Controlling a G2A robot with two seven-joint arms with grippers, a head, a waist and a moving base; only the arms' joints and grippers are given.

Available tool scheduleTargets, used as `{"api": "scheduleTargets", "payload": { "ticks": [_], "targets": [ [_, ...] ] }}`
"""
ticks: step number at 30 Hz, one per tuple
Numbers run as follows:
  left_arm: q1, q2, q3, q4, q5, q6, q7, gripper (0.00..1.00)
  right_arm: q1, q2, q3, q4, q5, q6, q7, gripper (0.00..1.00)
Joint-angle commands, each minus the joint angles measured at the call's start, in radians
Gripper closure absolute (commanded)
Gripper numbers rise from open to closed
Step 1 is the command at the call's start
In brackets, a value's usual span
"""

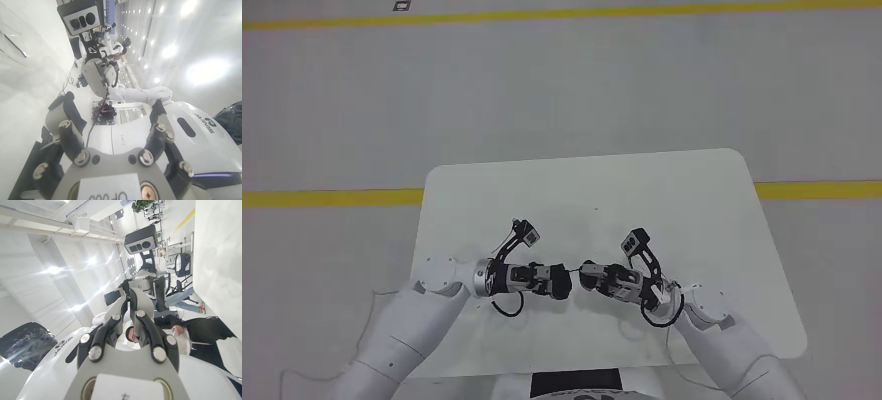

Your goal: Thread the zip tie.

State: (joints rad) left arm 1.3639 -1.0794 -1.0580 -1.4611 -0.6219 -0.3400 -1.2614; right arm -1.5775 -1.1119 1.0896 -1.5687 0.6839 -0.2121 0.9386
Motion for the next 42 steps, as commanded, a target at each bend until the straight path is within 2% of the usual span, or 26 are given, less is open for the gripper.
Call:
{"api": "scheduleTargets", "payload": {
  "ticks": [1, 21, 26, 27, 28, 29, 37, 39, 42],
  "targets": [
    [0.002, 0.001, -0.001, -0.001, 0.001, 0.000, 0.002, 0.53, -0.002, 0.001, 0.004, -0.002, -0.012, 0.003, -0.003, 1.00],
    [0.005, 0.008, 0.011, 0.022, 0.009, 0.000, 0.017, 0.67, -0.020, 0.011, 0.025, -0.015, -0.070, 0.014, -0.007, 1.00],
    [0.003, 0.010, 0.015, 0.024, 0.007, 0.000, 0.021, 0.68, -0.021, 0.012, 0.024, -0.016, -0.075, 0.017, -0.006, 1.00],
    [0.003, 0.010, 0.017, 0.024, 0.006, 0.000, 0.017, 0.65, -0.021, 0.012, 0.022, -0.016, -0.071, 0.021, -0.004, 1.00],
    [0.000, 0.011, 0.016, 0.025, 0.011, 0.000, 0.021, 0.51, -0.021, 0.011, 0.021, -0.016, -0.064, 0.023, -0.003, 1.00],
    [-0.004, 0.012, 0.013, 0.024, 0.031, 0.000, 0.036, 0.00, -0.021, 0.011, 0.021, -0.016, -0.061, 0.023, -0.004, 1.00],
    [-0.004, 0.012, 0.013, 0.024, 0.031, 0.000, 0.036, 0.00, -0.022, 0.011, 0.020, -0.019, -0.062, 0.024, -0.013, 1.00],
    [-0.001, 0.011, 0.018, 0.014, 0.039, 0.007, 0.068, 0.00, -0.023, 0.010, 0.016, -0.027, -0.067, 0.025, -0.028, 1.00],
    [0.002, 0.013, 0.022, 0.007, 0.040, 0.011, 0.076, 0.00, -0.026, 0.010, 0.017, -0.032, -0.064, 0.020, -0.032, 1.00]
  ]
}}
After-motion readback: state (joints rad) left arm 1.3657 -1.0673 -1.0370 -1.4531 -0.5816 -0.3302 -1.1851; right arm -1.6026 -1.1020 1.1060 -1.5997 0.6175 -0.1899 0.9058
